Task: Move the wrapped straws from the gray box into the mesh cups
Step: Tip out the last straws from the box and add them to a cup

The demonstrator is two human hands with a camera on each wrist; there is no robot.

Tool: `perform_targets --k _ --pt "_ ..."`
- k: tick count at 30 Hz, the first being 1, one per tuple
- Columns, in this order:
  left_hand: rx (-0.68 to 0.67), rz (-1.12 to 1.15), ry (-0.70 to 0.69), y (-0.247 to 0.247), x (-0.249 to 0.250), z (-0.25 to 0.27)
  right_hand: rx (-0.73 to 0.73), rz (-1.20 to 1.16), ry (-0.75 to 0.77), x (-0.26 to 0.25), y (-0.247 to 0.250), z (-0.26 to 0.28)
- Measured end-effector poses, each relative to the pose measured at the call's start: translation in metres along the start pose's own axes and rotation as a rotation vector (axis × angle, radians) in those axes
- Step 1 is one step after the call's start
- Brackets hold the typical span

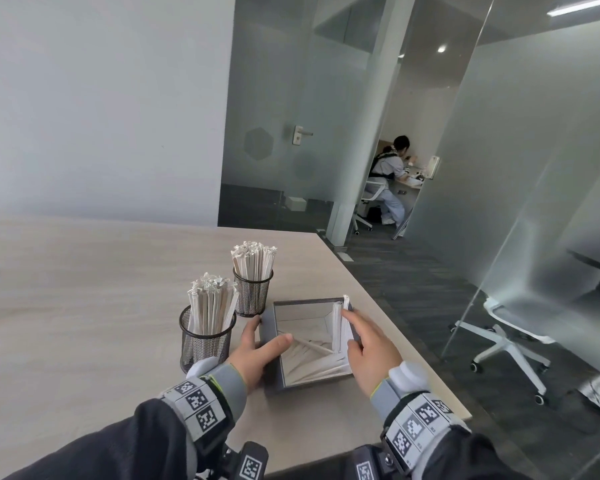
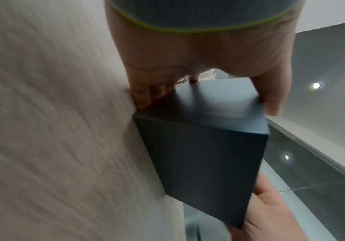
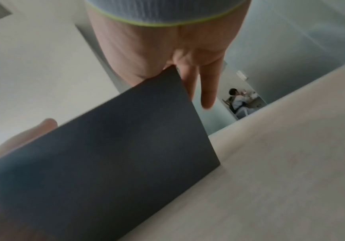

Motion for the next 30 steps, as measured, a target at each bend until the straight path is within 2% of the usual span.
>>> perform_targets --k 3,4,5,6,8,10,16,24,30 --pt "0.012 -0.001 -0.027 0.002 -0.001 -0.001 0.162 0.266 0.352 -0.029 0.019 -0.005" --pt "0.016 -0.019 -0.044 0.003 -0.002 -0.001 0.148 0.349 0.469 -0.040 0.021 -0.006" --pt "0.024 -0.025 -0.050 0.003 -0.002 -0.002 0.030 0.413 0.530 -0.049 0.016 -0.009" --pt "0.035 -0.024 -0.056 0.004 -0.003 -0.001 -0.135 0.474 0.531 -0.056 0.009 -0.014" --pt "0.033 -0.025 -0.069 0.001 -0.003 0.000 -0.434 0.686 0.410 -0.058 -0.003 -0.022" --pt "0.019 0.012 -0.062 0.000 -0.003 0.000 -0.582 0.903 0.335 -0.061 -0.005 -0.029" --pt "0.014 0.017 -0.018 0.006 -0.010 -0.009 -0.518 1.130 0.328 -0.071 -0.003 -0.034" --pt "-0.022 0.005 -0.048 0.004 -0.004 -0.009 -0.478 1.159 0.232 -0.077 0.006 -0.028" --pt "0.024 -0.093 -0.031 0.008 -0.006 -0.014 -0.399 1.172 0.214 -0.077 0.016 -0.031"
Point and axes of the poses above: each hand's wrist, its own z-axis away from the middle knuckle, its own y-axis out of the back of the hand, x = y × z, the point moved 6 cm from there along -z, towards the middle knuckle, and after that the axes turned 1 degree about -y, right-handed, at the moved point
